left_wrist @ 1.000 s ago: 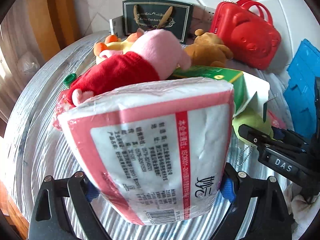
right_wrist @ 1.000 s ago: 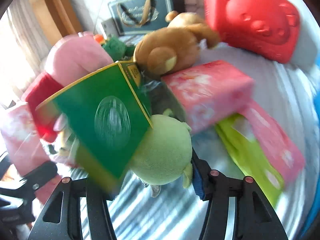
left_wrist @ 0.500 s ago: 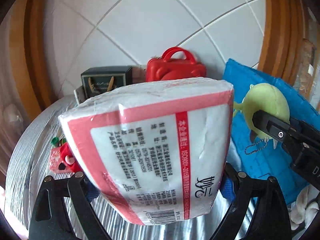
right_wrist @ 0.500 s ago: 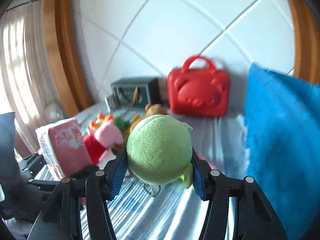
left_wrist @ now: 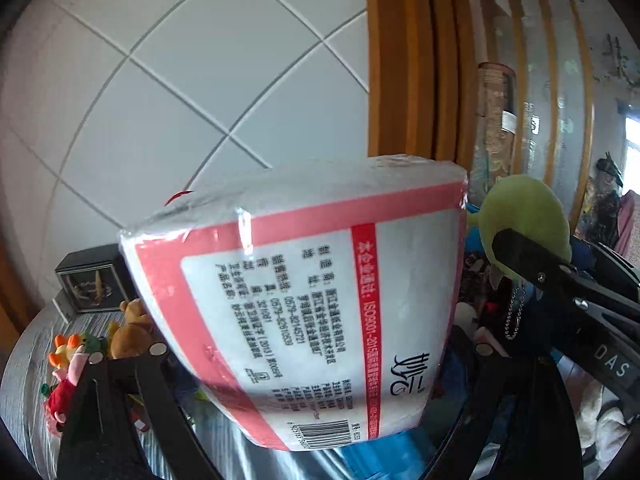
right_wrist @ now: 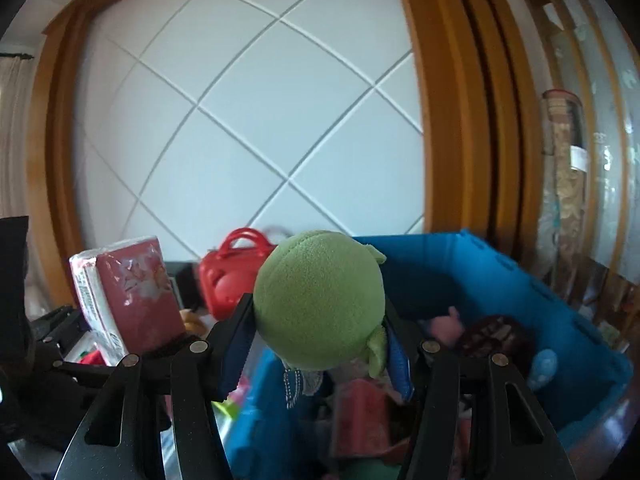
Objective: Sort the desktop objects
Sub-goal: 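Carry the pink tissue pack and green plush ball into the blue bin and release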
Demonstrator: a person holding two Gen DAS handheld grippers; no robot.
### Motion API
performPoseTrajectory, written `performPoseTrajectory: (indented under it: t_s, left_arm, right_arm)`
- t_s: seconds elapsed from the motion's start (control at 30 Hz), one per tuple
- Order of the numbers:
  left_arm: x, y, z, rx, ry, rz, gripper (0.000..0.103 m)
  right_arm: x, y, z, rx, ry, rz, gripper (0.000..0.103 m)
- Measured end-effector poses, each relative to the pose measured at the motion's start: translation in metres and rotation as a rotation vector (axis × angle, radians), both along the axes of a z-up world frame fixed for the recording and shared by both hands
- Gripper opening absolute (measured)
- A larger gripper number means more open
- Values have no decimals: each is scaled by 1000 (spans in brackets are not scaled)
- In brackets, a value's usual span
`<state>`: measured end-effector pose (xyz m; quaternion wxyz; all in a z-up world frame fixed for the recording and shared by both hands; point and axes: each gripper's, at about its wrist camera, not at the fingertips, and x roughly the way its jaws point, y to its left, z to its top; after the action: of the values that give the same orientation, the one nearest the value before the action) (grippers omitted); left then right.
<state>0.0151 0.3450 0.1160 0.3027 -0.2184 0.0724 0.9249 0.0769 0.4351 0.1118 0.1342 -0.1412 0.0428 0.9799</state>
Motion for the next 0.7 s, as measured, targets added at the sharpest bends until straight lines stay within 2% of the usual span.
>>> performPoseTrajectory:
  t_s: [0.17,0.3,0.47,0.7]
  left_arm:
    - [-1,73,-3,-71,-19,-68,92]
    - [-5,110,-15,-117,-66,-98,92]
    - [-6,125,-32,-180,-97,-99,93]
    - [-8,133,-44,-239,-149,-102,94]
  right_arm:
    - [13,60,-4,-5,-37,-119,58]
    - [13,99,-19,-35,-87,-174,58]
    - [16,127,-43,-67,-131,-194,58]
    - [12,144,-59,-84,-180,-214,58]
